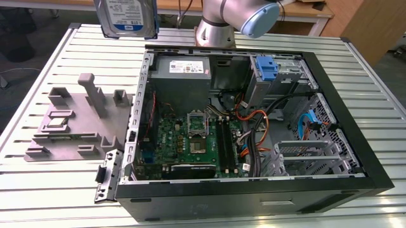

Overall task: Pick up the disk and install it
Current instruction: 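Pick up the disk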

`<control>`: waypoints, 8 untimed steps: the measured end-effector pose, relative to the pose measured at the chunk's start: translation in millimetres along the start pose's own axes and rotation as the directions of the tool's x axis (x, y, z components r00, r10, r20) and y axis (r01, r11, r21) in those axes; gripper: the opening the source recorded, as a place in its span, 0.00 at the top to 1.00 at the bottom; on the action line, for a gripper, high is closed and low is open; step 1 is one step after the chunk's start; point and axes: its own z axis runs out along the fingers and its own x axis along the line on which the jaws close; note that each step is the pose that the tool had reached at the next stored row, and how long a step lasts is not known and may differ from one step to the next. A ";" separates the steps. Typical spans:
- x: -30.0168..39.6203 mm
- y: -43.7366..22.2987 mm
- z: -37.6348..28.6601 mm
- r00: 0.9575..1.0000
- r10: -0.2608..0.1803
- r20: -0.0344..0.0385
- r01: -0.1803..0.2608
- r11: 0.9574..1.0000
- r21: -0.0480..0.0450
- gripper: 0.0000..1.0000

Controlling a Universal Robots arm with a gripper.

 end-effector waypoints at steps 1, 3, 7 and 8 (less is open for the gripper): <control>0.0 -2.1 0.1 1.000 0.000 0.000 0.000 1.000 0.000 0.65; 0.0 -5.9 0.4 1.000 0.000 0.000 0.000 1.000 0.000 0.65; 0.1 -12.1 0.9 1.000 0.000 0.000 0.000 1.000 0.000 0.65; 0.1 -13.6 1.0 1.000 0.000 0.000 0.000 1.000 0.000 0.65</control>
